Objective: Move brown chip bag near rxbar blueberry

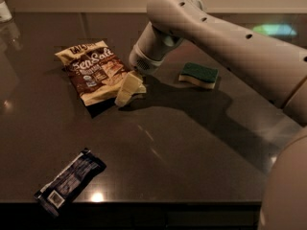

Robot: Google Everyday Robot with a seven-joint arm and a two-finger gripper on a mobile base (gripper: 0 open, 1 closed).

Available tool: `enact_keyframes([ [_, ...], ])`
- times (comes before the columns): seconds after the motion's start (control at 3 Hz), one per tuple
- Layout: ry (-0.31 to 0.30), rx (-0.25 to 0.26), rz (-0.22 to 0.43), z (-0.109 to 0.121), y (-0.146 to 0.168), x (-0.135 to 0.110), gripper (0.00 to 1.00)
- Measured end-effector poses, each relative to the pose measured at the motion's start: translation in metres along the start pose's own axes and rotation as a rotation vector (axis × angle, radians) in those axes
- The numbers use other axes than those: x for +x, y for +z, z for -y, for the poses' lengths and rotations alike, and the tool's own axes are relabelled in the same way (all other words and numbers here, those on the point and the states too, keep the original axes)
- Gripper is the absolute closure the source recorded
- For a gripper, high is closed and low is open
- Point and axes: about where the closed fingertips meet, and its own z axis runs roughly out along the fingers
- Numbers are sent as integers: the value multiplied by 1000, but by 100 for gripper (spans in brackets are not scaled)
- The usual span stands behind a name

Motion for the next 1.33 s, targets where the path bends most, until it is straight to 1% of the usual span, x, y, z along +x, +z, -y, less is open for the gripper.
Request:
enact_keyframes([
  [0.33,22,-26,12,-4,7,-10,18],
  [1.0,44,-55,21,-9,4,-15,65],
  [1.33,40,-80,27,-24,-11,-22,88],
])
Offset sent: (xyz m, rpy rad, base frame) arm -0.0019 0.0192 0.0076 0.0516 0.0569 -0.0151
